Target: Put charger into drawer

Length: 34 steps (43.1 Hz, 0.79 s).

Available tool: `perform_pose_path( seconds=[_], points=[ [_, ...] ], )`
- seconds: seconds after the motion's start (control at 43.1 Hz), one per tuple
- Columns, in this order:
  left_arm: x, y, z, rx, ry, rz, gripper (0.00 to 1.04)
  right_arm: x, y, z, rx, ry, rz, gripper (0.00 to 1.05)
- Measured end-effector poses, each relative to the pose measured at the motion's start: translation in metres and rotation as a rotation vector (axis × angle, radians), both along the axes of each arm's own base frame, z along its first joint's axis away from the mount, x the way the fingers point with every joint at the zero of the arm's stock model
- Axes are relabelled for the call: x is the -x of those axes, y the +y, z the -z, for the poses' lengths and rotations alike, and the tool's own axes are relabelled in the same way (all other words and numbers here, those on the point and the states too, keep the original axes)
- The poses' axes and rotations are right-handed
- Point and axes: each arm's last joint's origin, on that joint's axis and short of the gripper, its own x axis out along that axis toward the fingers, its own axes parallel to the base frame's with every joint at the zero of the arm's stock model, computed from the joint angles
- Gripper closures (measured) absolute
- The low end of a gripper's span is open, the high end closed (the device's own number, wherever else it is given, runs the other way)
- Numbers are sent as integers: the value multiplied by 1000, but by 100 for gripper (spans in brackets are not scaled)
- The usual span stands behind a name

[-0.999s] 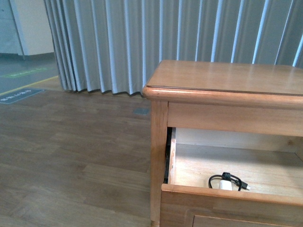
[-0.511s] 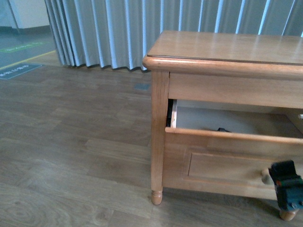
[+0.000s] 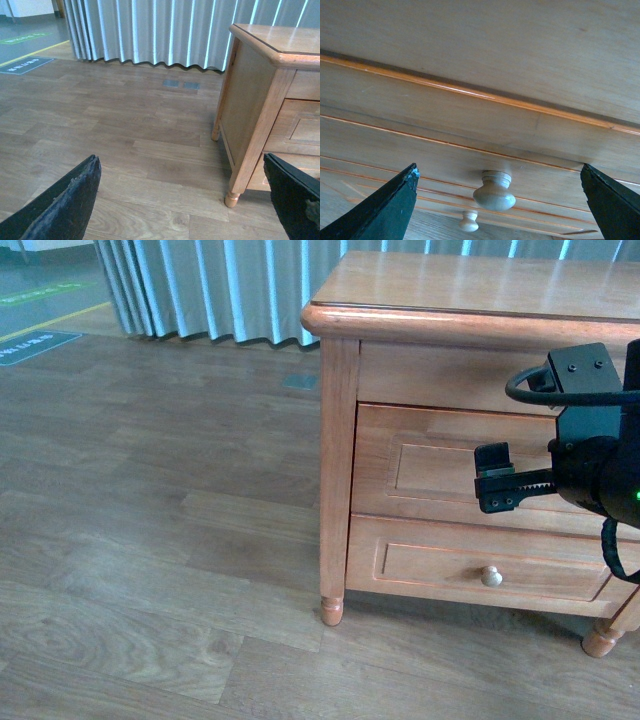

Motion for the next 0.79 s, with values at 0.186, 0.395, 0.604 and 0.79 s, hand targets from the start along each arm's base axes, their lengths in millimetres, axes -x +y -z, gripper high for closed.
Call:
perform_pose_path(
  seconds=[0.186,0.395,0.604,0.79],
  points=[
    [0,0,0,0,0,0,6,-3,3,2,-20,-30,31,8],
    [0,0,0,0,0,0,6,30,-2,-29,-52,-85,-21,8],
    [0,0,0,0,0,0,6,92,-12,-56,-73,-112,-26,8],
    [0,0,0,0,0,0,6,146,-29,-69,-96,-102,11,8]
  ],
)
